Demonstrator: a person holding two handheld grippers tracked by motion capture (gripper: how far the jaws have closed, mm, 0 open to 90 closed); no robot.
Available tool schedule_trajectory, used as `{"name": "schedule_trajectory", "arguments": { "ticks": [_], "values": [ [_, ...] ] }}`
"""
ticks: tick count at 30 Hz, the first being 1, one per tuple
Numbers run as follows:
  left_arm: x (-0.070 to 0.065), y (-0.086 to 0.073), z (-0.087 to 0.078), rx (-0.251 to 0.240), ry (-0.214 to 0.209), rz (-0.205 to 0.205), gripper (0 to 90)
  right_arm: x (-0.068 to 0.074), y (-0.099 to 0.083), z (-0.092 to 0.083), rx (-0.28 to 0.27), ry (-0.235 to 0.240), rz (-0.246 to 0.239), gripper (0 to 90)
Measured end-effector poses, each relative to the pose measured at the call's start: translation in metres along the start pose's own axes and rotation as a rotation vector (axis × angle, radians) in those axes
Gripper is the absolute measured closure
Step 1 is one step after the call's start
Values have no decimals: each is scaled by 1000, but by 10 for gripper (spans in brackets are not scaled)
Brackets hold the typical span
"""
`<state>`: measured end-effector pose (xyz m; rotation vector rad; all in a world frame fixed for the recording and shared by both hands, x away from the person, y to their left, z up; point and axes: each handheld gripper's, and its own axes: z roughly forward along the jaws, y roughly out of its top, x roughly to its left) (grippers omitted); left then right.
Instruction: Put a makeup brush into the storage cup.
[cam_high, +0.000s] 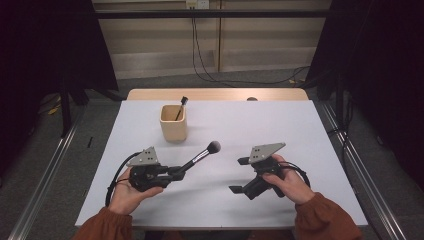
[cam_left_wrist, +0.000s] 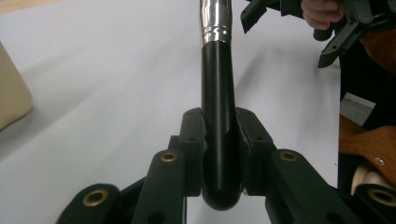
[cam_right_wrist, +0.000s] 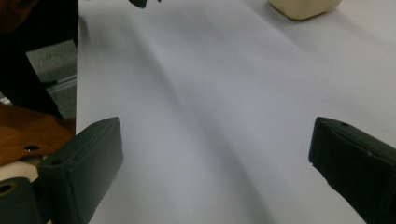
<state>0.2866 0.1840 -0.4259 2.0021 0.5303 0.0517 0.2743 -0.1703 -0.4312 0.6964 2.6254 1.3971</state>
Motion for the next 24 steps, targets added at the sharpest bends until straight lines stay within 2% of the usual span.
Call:
{"name": "schedule_trajectory", "arguments": {
  "ticks": [9, 11, 13, 14, 16, 21, 24],
  "values": [
    [-4, 3, 0, -69, -9, -9, 749, 1, -1, -3, -74, 11, 51, 18],
    [-5, 3, 1, -76, -16, -5, 749, 5, -2, -3, -95, -66, 32, 18],
    [-6, 4, 2, -88, -28, -6, 749, 9, -4, -1, -105, -114, 16, 23],
    [-6, 4, 3, -95, -40, 1, 749, 8, -5, -1, -112, -95, 21, 19],
    [-7, 4, 4, -107, -35, 6, 749, 8, -7, -1, -134, -39, 44, 7],
    [-10, 7, 6, -151, -42, 10, 748, 8, -7, -2, -181, -17, 49, 10],
    [-11, 8, 7, -158, -40, 17, 748, 10, -5, -3, -213, -10, 47, 13]
  ]
}}
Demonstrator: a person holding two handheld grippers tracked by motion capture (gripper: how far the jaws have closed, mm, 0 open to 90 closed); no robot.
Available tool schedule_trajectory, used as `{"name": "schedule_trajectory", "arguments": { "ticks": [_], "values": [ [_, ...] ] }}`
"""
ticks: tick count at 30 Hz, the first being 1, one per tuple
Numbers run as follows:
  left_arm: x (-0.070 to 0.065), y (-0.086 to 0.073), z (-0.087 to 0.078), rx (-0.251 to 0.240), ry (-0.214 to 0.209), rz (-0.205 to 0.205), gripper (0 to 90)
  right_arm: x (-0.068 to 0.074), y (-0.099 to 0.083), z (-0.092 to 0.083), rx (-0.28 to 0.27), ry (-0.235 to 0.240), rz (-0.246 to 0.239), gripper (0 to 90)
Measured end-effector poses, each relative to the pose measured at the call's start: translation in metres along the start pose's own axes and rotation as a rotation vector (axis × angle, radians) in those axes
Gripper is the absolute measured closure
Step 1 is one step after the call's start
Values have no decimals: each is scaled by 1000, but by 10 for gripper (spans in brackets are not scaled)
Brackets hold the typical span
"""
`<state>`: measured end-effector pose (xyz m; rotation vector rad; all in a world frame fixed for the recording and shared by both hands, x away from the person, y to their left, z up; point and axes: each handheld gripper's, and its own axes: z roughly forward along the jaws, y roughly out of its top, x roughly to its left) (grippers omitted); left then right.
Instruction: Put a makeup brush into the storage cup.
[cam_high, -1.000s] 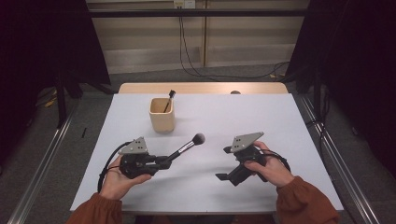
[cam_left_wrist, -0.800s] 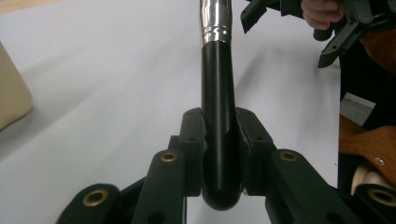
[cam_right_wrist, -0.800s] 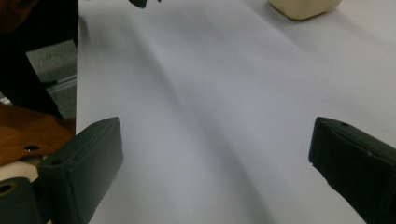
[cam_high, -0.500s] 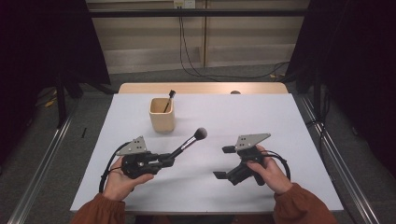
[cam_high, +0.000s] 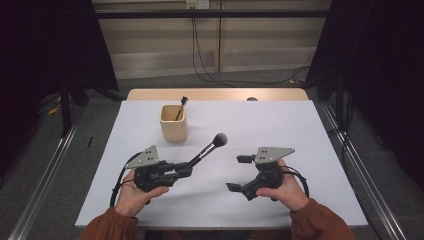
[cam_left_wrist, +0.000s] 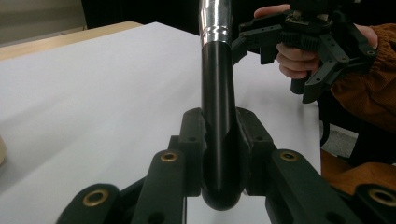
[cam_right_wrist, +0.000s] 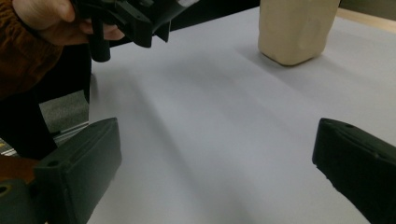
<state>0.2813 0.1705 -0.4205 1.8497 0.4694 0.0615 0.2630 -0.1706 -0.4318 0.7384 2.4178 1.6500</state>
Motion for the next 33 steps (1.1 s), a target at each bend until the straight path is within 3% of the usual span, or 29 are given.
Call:
{"name": "schedule_trajectory", "arguments": {
  "ticks": [14, 21, 33],
  "values": [
    [-2, 7, 17, -56, -24, 0, 748, 1, 12, -5, -134, -21, 2, 32],
    [-7, 8, 23, -74, -36, 13, 748, 3, 20, -1, -176, -10, -13, 133],
    [-12, 6, 27, -67, -52, 18, 748, 5, 27, 13, -209, 40, 14, 317]
  ]
}}
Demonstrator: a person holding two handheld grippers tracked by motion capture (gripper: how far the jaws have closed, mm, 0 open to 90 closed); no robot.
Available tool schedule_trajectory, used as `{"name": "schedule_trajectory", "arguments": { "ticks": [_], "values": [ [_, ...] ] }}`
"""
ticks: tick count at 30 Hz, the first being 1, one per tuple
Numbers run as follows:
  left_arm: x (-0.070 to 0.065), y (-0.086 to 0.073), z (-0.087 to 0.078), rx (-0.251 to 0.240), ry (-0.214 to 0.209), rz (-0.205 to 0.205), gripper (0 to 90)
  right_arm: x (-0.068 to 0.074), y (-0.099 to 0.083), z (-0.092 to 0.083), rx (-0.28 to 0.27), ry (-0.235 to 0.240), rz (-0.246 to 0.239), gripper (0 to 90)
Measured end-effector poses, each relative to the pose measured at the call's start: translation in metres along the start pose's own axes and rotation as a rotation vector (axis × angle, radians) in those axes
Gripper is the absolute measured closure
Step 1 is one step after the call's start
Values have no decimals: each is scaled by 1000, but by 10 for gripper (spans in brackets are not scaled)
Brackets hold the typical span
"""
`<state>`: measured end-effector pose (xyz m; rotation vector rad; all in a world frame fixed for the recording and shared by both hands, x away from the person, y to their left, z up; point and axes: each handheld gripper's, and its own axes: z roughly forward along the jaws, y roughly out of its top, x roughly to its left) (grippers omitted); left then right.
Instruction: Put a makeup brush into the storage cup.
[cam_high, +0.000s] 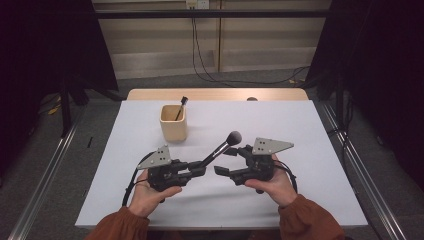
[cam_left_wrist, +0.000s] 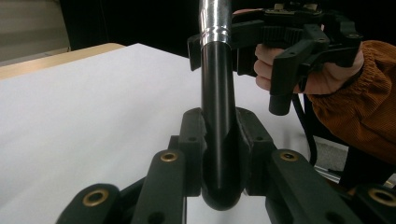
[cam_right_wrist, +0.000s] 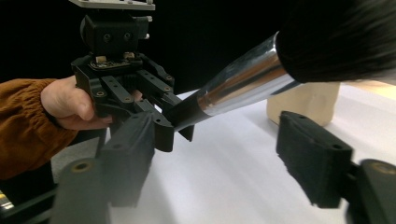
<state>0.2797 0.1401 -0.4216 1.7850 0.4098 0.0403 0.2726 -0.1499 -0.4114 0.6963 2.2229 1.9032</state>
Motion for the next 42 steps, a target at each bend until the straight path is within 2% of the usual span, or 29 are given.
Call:
{"name": "schedule_trajectory", "arguments": {
  "ticks": [4, 15, 24, 29, 34, 42],
  "values": [
    [-2, -1, 3, 10, -1, 13, 748, -2, 0, 0, -9, 7, 19, 414],
    [-4, -4, 6, 28, -19, 21, 747, -5, 0, -3, -36, 16, 54, 571],
    [-5, -5, 8, 33, -19, 26, 748, -7, 0, -3, -62, 38, 106, 584],
    [-5, -7, 10, 43, -21, 27, 746, -7, -1, -3, -64, 53, 121, 625],
    [-5, -9, 15, 69, -28, 31, 746, -8, -2, -2, -81, 88, 150, 672],
    [-4, -10, 15, 72, -29, 31, 738, -10, -3, 0, -108, 128, 185, 709]
  ]
}}
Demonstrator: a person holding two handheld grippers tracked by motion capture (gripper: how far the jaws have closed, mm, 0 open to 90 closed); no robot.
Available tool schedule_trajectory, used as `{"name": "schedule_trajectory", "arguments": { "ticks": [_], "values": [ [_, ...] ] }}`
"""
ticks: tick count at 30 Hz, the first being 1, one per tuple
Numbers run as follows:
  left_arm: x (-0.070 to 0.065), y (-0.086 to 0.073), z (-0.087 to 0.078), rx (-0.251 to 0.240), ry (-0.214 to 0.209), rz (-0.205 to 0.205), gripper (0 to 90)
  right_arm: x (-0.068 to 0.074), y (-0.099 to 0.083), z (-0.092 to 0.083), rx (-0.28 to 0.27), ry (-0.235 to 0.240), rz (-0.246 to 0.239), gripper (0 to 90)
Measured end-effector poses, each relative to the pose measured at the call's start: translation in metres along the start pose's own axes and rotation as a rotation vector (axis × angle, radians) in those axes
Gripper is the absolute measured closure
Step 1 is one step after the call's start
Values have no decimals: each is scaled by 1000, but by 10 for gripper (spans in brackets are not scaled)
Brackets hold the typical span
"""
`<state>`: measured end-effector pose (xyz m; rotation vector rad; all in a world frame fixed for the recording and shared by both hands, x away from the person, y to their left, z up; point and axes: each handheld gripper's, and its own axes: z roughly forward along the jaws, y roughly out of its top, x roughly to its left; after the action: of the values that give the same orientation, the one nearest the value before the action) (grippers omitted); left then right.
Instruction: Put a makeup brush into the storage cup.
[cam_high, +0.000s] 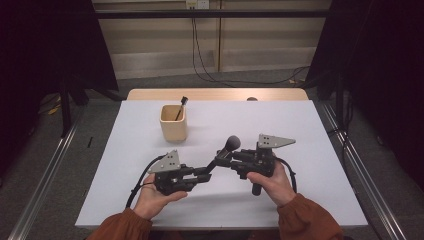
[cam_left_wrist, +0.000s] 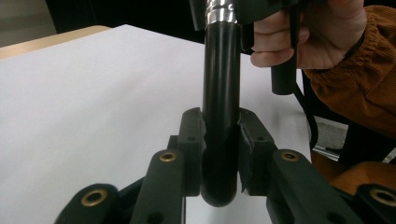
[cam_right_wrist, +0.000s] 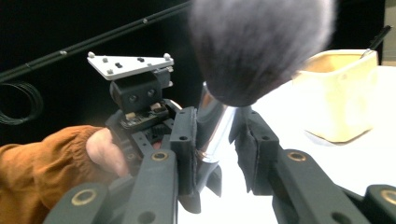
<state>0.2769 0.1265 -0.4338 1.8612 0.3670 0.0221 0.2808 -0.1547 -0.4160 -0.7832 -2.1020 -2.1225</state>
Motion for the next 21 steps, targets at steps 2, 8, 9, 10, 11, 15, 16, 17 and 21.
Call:
{"name": "schedule_trajectory", "arguments": {
  "ticks": [2, 8, 9, 10, 11, 15, 16, 17, 21],
  "values": [
    [0, 0, 0, 0, 0, -3, 736, 0, 0, 0, 3, 1, 3, 710],
    [1, 0, -1, -5, 12, -21, 692, 0, 1, -1, -2, -7, -1, 712],
    [2, 0, -1, -5, 12, -25, 684, 0, 1, -1, -3, -11, -4, 712],
    [2, -1, -1, -6, 15, -27, 669, 0, 1, -2, -6, -13, -5, 712],
    [1, -1, -1, -6, 15, -26, 652, -1, 2, -3, -10, -16, -4, 713],
    [1, -1, -1, -5, 26, -31, 584, -2, 3, -7, -16, -25, -8, 713],
    [1, -1, -2, -6, 29, -39, 559, -2, 4, -8, -16, -25, -10, 713],
    [1, -2, -2, -6, 36, -38, 534, -2, 4, -8, -17, -30, -14, 713],
    [3, -2, -6, -7, 73, -47, 451, -2, 6, -11, -19, -39, -22, 713]
  ]
}}
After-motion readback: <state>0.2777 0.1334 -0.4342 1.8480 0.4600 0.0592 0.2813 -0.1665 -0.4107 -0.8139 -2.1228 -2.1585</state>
